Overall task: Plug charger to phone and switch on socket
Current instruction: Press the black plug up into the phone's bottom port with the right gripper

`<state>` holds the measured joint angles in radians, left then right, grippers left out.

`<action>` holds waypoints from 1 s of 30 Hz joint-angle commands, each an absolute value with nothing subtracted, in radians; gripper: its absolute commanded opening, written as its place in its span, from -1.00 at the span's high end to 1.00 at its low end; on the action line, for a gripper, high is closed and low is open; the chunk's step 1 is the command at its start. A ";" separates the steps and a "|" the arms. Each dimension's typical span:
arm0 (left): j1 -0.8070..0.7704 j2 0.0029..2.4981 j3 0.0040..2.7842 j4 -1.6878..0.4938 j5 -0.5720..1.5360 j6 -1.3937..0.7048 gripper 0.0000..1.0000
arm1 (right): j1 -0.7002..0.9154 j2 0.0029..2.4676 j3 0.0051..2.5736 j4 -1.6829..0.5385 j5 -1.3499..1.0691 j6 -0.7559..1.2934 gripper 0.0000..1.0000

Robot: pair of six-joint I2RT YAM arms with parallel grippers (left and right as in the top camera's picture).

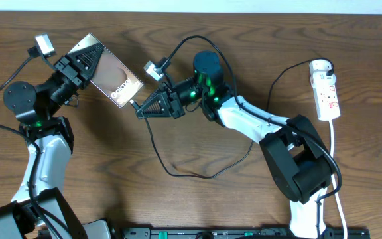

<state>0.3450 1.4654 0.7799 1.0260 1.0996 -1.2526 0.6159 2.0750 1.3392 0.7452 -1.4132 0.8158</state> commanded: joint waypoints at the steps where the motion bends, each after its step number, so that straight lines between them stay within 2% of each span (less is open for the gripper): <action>1: 0.337 1.464 0.792 1.038 1.113 -1.248 0.85 | 0.599 2.065 1.353 0.751 -1.370 0.827 0.98; 30: 0.334 1.465 0.792 1.038 1.235 -1.242 0.85 | 0.613 2.065 1.353 0.751 -1.363 0.834 0.98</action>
